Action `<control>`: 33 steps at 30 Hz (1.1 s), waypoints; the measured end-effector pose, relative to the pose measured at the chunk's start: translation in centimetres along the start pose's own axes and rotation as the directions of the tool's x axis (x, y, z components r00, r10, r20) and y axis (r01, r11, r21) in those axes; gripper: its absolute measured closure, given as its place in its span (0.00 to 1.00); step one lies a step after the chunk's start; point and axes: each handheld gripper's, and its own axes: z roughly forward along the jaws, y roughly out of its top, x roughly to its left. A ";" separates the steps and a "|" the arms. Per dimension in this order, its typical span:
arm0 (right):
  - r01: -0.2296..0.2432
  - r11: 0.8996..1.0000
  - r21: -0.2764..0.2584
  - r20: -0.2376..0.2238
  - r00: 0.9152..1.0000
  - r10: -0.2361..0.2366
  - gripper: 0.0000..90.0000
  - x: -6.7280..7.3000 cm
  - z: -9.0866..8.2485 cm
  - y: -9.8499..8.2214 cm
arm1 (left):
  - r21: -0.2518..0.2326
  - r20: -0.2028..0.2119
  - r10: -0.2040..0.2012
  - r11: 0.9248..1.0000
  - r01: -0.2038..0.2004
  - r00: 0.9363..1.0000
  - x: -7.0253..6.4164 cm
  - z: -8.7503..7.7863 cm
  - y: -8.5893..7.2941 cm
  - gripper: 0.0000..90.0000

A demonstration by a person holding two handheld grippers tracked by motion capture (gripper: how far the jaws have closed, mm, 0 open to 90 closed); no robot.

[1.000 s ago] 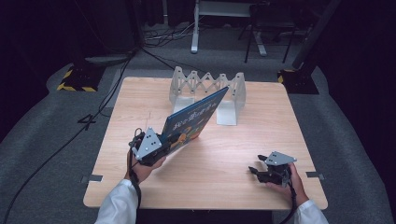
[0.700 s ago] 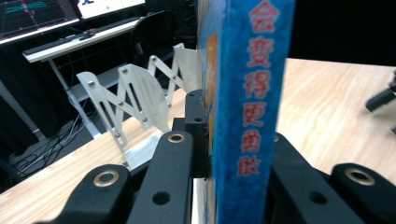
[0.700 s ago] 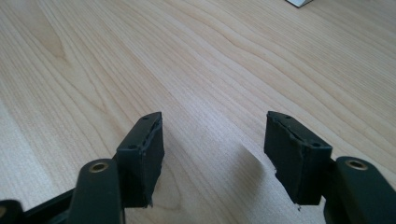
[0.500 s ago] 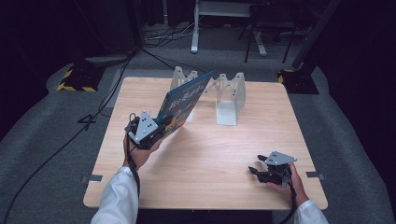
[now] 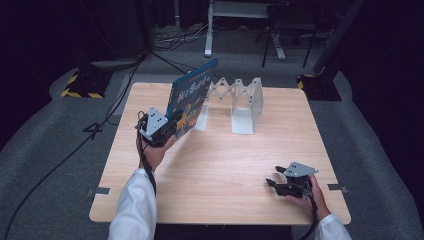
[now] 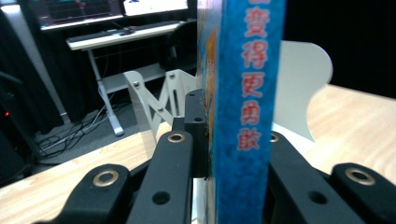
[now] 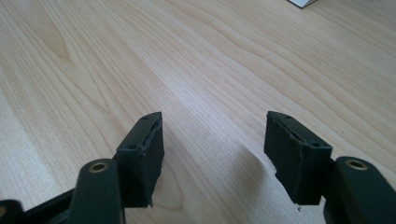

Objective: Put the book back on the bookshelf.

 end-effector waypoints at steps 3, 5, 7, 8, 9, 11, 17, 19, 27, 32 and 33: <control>0.002 1.000 0.000 -0.002 1.000 -0.002 0.43 0.0 0.0 0.0 | -0.011 -0.014 -0.037 0.999 0.037 0.999 0.2 0.5 -0.5 0.92; 0.003 1.000 0.000 -0.003 1.000 -0.003 0.43 0.0 0.0 0.0 | -0.007 -0.024 -0.057 0.998 0.057 0.998 0.0 1.0 -0.9 0.92; 0.001 1.000 -0.001 -0.003 1.000 -0.001 0.43 0.0 0.0 0.0 | -0.021 -0.023 -0.072 0.997 0.071 0.997 0.0 1.2 -1.2 0.92; 0.001 1.000 -0.001 -0.003 1.000 -0.001 0.43 0.0 0.0 0.0 | -0.029 -0.030 -0.090 0.996 0.089 0.996 0.0 1.4 -1.3 0.92; 0.001 1.000 -0.001 -0.004 1.000 -0.001 0.43 0.0 0.0 0.0 | -0.032 -0.033 -0.097 0.995 0.095 0.995 -0.1 1.4 -1.4 0.92; 0.000 1.000 -0.002 -0.007 1.000 0.000 0.42 0.0 0.1 0.0 | -0.045 -0.041 -0.115 0.993 0.113 0.993 -0.2 1.6 -1.7 0.92; -0.004 1.000 -0.003 -0.007 1.000 0.004 0.42 0.0 0.1 0.0 | -0.025 -0.063 -0.153 0.988 0.152 0.986 -0.7 2.2 -2.8 0.91; -0.005 1.000 -0.003 -0.008 1.000 0.005 0.41 0.0 0.1 0.0 | -0.007 -0.071 -0.169 0.986 0.168 0.983 -1.0 2.6 -3.1 0.91; -0.009 1.000 -0.006 -0.014 1.000 0.009 0.41 0.0 0.1 0.0 | -0.005 -0.089 -0.173 0.985 0.173 0.981 -1.3 3.8 -3.5 0.91; -0.002 1.000 -0.006 -0.016 1.000 0.002 0.40 0.1 0.1 0.0 | -0.029 -0.103 -0.221 0.975 0.219 0.970 -0.9 4.6 -3.8 0.91; -0.003 1.000 -0.006 -0.016 1.000 0.003 0.40 0.1 0.1 0.0 | -0.029 -0.106 -0.219 0.976 0.218 0.970 -0.9 4.7 -3.8 0.91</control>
